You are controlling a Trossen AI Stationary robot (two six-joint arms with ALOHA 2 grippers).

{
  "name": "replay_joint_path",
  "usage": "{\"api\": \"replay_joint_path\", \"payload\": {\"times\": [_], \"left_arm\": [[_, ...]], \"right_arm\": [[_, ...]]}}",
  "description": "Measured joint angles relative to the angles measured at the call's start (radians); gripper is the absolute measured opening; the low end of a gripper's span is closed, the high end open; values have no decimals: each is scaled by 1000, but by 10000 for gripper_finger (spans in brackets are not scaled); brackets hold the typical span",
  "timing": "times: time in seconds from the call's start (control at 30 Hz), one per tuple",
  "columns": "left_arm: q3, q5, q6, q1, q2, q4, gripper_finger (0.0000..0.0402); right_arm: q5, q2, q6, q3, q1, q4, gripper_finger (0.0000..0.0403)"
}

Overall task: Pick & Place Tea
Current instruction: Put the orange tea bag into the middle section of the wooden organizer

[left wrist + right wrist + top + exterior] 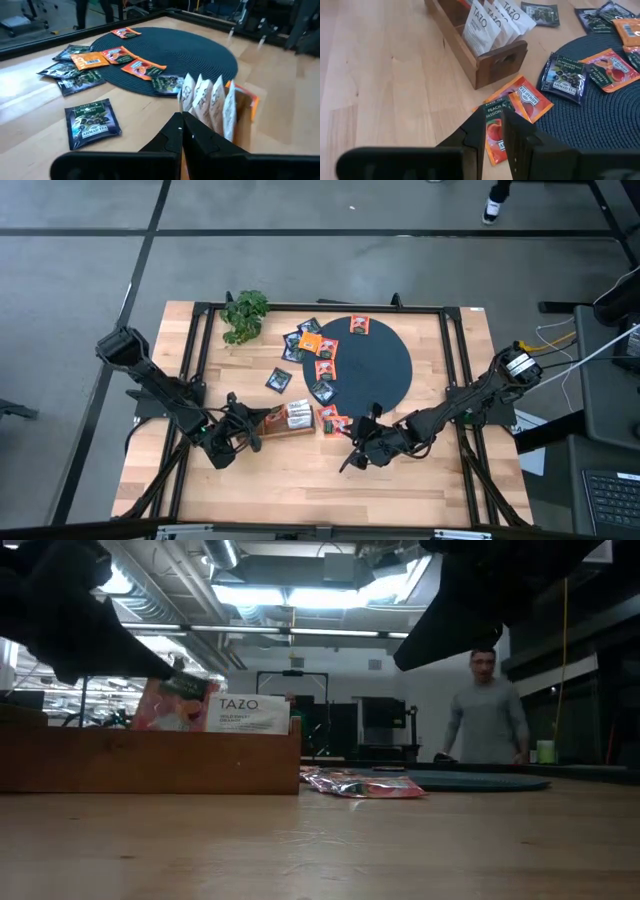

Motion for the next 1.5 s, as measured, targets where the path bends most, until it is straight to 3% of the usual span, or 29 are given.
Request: {"api": "replay_joint_path", "payload": {"times": [0.37, 1.17, 1.3, 1.5], "left_arm": [[0, -7, -1, 6, 85, 23, 4], [26, 25, 96, 6, 54, 29, 72], [107, 130, 299, 12, 39, 29, 72], [266, 373, 597, 92, 54, 54, 69]], "right_arm": [[0, 0, -19, 0, -3, 0, 64], [-37, 0, 10, 0, -3, -3, 64], [-52, 0, 84, 0, -2, -60, 64], [-54, 0, 251, -2, -18, -226, 64]]}}
